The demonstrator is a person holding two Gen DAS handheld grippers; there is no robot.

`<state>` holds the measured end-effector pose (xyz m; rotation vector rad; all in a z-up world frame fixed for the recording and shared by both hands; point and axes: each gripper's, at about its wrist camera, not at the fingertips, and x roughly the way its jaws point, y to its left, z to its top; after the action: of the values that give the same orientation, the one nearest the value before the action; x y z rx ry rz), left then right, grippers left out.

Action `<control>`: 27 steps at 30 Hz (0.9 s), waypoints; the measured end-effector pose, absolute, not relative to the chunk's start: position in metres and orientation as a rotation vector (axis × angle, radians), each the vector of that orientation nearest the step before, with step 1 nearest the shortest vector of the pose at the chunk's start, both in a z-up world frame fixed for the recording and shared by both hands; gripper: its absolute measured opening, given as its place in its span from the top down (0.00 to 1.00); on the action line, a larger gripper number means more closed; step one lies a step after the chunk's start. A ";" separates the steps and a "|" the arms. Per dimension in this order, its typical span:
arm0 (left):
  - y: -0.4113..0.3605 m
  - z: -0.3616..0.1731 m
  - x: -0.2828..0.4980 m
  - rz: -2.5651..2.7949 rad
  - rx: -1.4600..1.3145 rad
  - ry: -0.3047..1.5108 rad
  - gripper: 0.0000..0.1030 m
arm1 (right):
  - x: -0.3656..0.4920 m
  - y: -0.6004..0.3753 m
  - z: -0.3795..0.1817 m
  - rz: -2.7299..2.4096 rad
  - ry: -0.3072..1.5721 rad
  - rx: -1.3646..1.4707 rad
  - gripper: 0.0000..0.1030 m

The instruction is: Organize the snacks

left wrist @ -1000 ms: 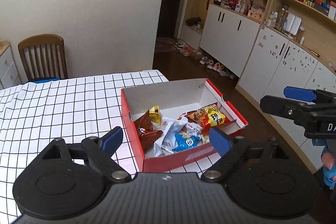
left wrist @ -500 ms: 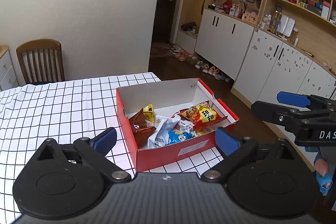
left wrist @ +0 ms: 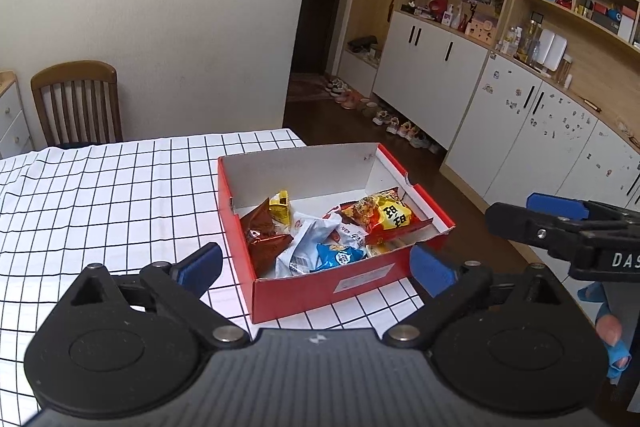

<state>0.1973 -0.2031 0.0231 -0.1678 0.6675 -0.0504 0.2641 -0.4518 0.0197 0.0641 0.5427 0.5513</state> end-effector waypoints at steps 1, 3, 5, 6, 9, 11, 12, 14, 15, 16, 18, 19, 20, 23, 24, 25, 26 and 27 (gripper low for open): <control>-0.203 0.023 0.198 -0.049 -0.167 0.667 0.02 | 0.265 -0.452 0.019 0.553 0.546 0.067 0.00; -0.204 0.023 0.199 -0.047 -0.164 0.667 0.02 | 0.266 -0.452 0.018 0.552 0.550 0.070 0.00; -0.204 0.023 0.200 -0.046 -0.164 0.669 0.02 | 0.268 -0.452 0.018 0.551 0.554 0.072 0.00; -0.204 0.023 0.200 -0.044 -0.167 0.670 0.02 | 0.268 -0.452 0.017 0.553 0.556 0.073 0.00; -0.203 0.023 0.203 -0.042 -0.177 0.676 0.02 | 0.269 -0.453 0.017 0.554 0.557 0.077 0.00; -0.203 0.022 0.204 -0.039 -0.175 0.677 0.02 | 0.269 -0.453 0.018 0.553 0.557 0.076 0.00; -0.203 0.022 0.204 -0.038 -0.171 0.676 0.02 | 0.270 -0.454 0.018 0.552 0.556 0.075 0.00; -0.204 0.023 0.204 -0.036 -0.164 0.672 0.02 | 0.270 -0.454 0.017 0.552 0.558 0.075 0.00; -0.204 0.023 0.204 -0.036 -0.162 0.671 0.02 | 0.271 -0.454 0.017 0.552 0.559 0.074 0.00; -0.205 0.023 0.205 -0.037 -0.161 0.671 0.02 | 0.271 -0.454 0.017 0.552 0.560 0.073 0.00; -0.205 0.023 0.205 -0.039 -0.160 0.672 0.02 | 0.271 -0.454 0.017 0.550 0.559 0.070 0.00; -0.205 0.023 0.206 -0.038 -0.159 0.672 0.02 | 0.271 -0.453 0.017 0.550 0.559 0.069 0.00; -0.205 0.023 0.206 -0.038 -0.159 0.672 0.02 | 0.272 -0.453 0.017 0.550 0.560 0.070 0.00; -0.204 0.023 0.206 -0.041 -0.163 0.672 0.02 | 0.272 -0.453 0.017 0.549 0.560 0.071 0.00; -0.204 0.023 0.206 -0.041 -0.164 0.672 0.02 | 0.272 -0.453 0.017 0.548 0.562 0.072 0.00; -0.204 0.023 0.207 -0.041 -0.164 0.671 0.02 | 0.272 -0.453 0.017 0.548 0.563 0.074 0.00; -0.204 0.023 0.207 -0.039 -0.163 0.671 0.02 | 0.272 -0.453 0.016 0.547 0.563 0.074 0.00; -0.204 0.023 0.207 -0.040 -0.162 0.670 0.02 | 0.273 -0.453 0.016 0.547 0.563 0.074 0.00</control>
<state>0.2068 -0.2038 0.0232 -0.1624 0.6705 -0.0398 0.2725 -0.4530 0.0162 0.0738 0.5629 0.5473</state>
